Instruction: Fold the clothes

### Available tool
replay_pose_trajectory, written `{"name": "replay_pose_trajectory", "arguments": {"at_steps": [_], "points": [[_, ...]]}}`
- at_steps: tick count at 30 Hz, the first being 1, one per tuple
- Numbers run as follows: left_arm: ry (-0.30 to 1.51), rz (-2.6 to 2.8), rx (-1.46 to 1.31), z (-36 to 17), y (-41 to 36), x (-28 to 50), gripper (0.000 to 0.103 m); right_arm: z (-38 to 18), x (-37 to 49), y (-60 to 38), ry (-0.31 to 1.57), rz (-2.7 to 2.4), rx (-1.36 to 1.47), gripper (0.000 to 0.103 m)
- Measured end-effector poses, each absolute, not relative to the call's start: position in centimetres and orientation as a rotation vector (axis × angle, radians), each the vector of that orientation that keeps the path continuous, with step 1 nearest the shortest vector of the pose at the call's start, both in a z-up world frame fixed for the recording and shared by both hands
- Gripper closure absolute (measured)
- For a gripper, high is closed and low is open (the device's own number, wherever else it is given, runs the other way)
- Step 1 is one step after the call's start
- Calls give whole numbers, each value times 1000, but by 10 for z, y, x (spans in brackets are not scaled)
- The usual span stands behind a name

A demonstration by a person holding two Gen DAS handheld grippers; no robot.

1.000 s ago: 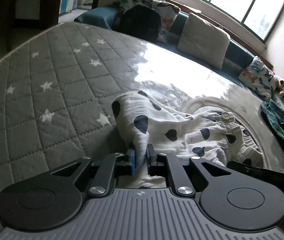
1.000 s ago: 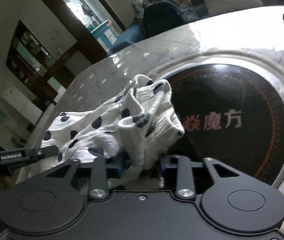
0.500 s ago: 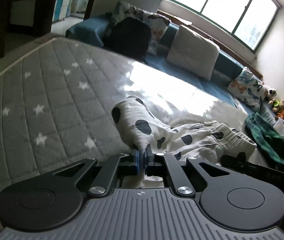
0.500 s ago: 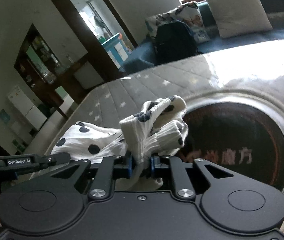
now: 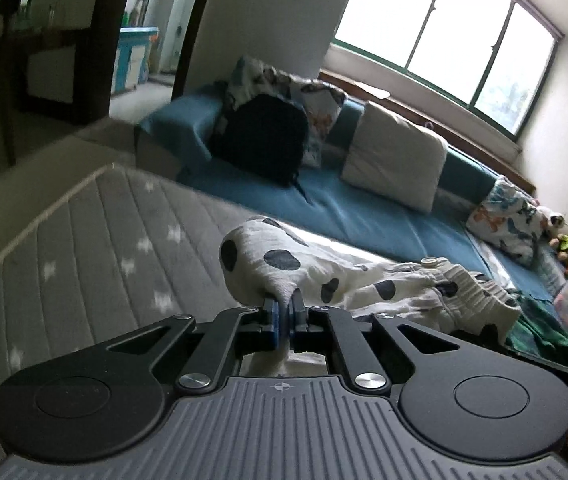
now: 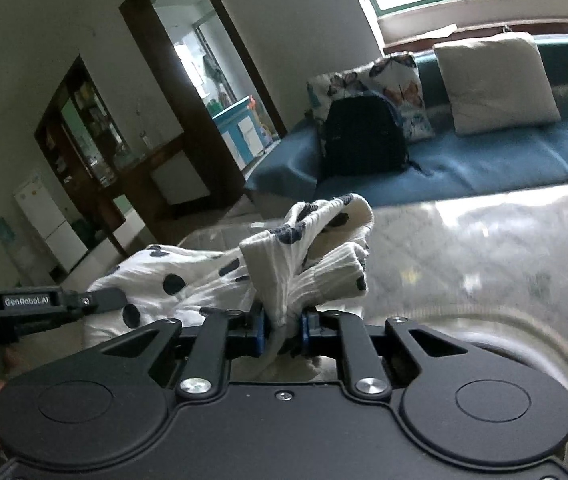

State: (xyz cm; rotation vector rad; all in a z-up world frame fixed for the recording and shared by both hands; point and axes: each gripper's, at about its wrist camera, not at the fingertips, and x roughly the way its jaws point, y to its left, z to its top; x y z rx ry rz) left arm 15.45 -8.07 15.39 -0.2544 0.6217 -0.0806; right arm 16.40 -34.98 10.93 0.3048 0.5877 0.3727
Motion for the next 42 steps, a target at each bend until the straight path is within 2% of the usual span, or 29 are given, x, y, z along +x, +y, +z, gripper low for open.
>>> {"name": "replay_pose_trajectory", "arguments": {"at_steps": [10,15,16,17,20,24,26,31,34,42], "points": [[752,36,-115,88,-89,201,98,40,216,-327,724,361,211,83],[791,61,-121,71,-74,201,93,28,213,-321,757,354,209,70],[788,65,-117,72,-73,198,93,27,213,-321,764,350,213,64],[785,68,-113,72,-72,196,90,28,212,-320,765,347,209,55],[763,77,-84,77,-75,187,71,41,201,-316,755,322,164,45],[722,83,-22,86,-85,168,62,49,190,-312,745,288,122,34],[719,77,-15,88,-90,158,58,52,183,-309,747,271,94,26],[716,75,-10,89,-93,131,50,58,168,-302,733,257,13,22],[712,76,-13,91,-96,113,45,62,151,-299,725,257,-10,11],[698,83,-6,92,-106,62,33,59,104,-295,695,273,-77,3]]}}
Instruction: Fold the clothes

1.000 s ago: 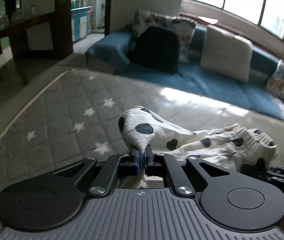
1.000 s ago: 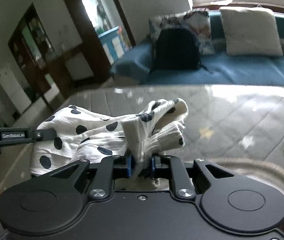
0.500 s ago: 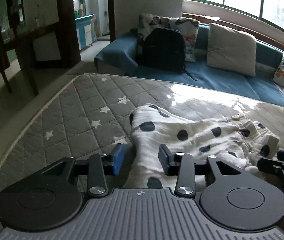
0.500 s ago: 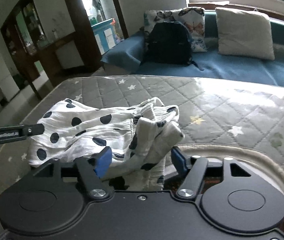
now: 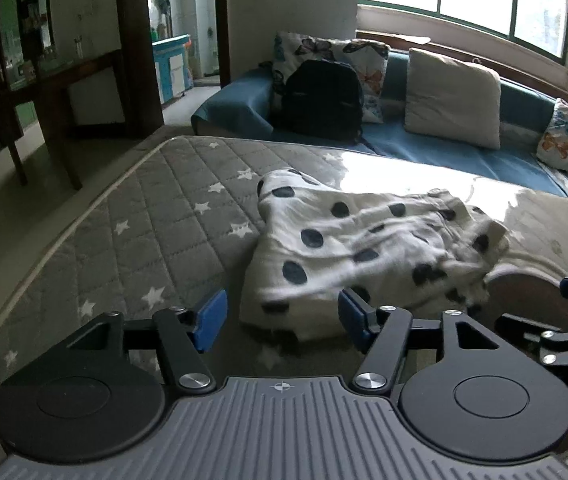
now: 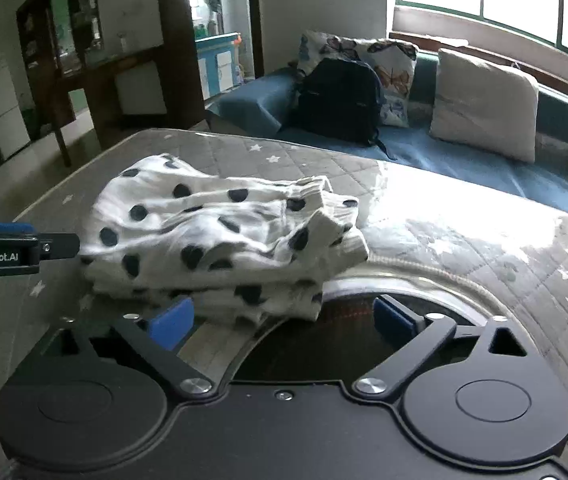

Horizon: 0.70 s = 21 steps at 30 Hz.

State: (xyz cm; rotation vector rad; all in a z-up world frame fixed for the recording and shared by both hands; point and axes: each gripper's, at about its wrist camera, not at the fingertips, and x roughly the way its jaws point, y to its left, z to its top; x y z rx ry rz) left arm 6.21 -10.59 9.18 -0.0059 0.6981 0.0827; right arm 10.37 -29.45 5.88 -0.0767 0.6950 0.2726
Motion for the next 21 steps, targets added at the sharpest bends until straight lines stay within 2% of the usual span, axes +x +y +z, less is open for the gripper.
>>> {"name": "replay_pose_trajectory", "arguments": {"at_steps": [5,21], "points": [[678,94,-5,90,-114,24,26,58,72,-292,673,278,-91,0],[678,105,10,57,-137,-65,20,27,-16,-306,671,235,-67,0]]}}
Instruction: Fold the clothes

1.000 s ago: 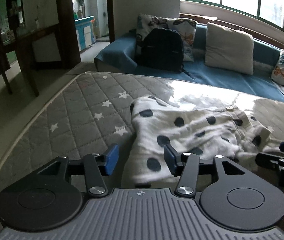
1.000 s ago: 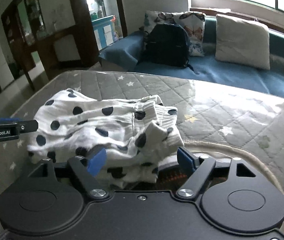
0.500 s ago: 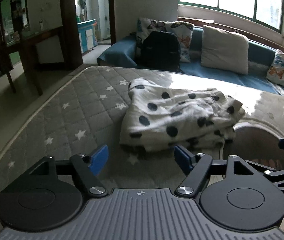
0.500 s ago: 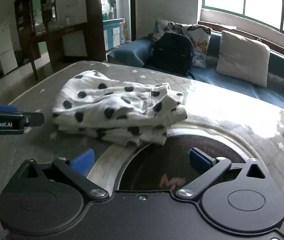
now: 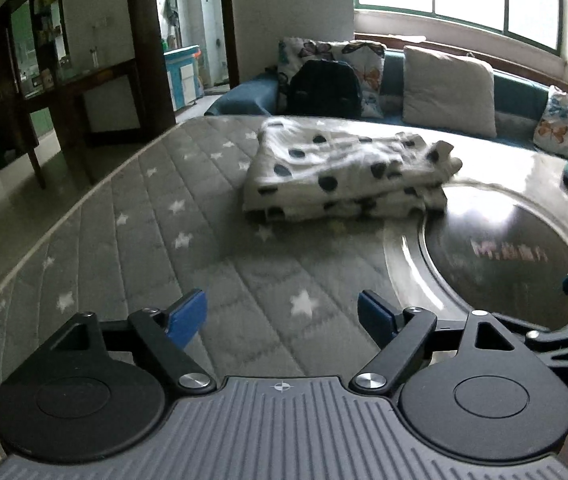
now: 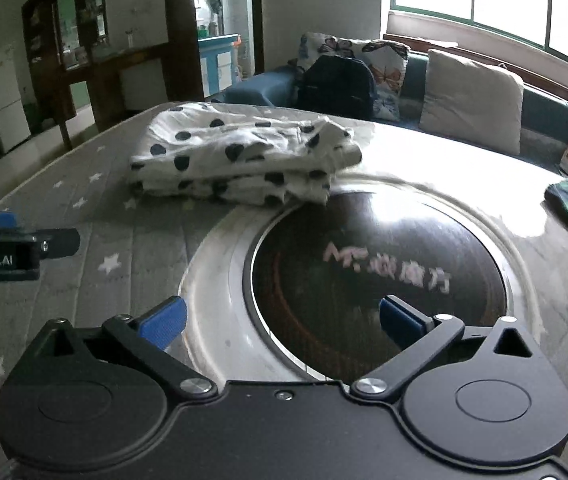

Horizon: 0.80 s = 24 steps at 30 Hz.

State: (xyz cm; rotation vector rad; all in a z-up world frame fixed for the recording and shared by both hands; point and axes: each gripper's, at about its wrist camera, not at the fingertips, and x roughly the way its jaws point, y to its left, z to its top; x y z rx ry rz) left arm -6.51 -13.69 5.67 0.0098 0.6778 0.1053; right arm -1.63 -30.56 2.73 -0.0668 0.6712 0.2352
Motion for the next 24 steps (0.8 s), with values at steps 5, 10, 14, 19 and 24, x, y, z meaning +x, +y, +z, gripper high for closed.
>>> {"name": "replay_pose_trajectory", "arguments": {"at_steps": [5,10,14,19,24], "points": [[668,112,3,43,-146,-79,19,19,-38,-311,647,220,-73,0],[668,122,-15,30,-154,-83,19,10,-58,-320,595,198,-108,0],[671,130,-10,19,-158,-83,19,5,-62,-330,584,198,-101,0],[673,144,-10,8,-158,-82,17,0,-62,-338,591,216,-66,0],[658,144,-19,6,-156,-81,14,-2,-55,-339,618,217,-67,0]]}}
